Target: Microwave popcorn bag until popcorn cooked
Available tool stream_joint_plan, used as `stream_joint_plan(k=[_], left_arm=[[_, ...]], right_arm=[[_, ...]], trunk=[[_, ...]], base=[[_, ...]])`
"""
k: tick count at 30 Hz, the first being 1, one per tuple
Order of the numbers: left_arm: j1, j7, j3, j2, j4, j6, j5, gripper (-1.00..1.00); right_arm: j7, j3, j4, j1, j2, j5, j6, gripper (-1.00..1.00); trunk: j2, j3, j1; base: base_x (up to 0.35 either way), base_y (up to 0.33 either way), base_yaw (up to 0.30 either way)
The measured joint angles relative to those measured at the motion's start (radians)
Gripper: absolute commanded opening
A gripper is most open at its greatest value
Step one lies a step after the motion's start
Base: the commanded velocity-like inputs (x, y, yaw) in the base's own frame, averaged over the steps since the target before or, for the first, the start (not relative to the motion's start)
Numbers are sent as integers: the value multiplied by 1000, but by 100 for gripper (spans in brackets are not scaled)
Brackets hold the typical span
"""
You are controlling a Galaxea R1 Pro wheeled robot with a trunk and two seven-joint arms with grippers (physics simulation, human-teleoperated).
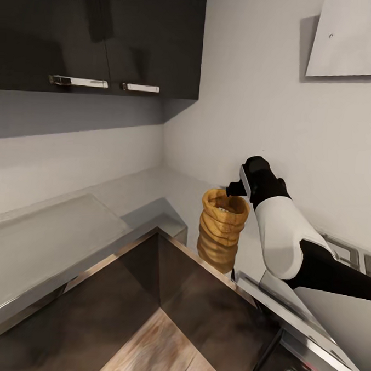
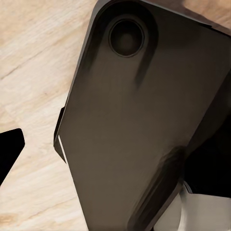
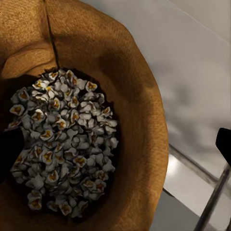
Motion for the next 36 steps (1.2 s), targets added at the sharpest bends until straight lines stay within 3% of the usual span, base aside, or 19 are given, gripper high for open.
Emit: stream_joint_plan(k=[26, 36], left_arm=[[0, -1, -3, -1, -2, -2, -4, 100], [0, -1, 0, -1, -2, -2, -1, 100]], right_arm=[[4, 0, 1, 9, 0, -5, 0, 100], [3, -1, 5, 9, -31, -7, -5, 100]], trunk=[[0, 0, 0], [0, 0, 0]], base=[[-35, 0, 0], [-16, 0, 0]])
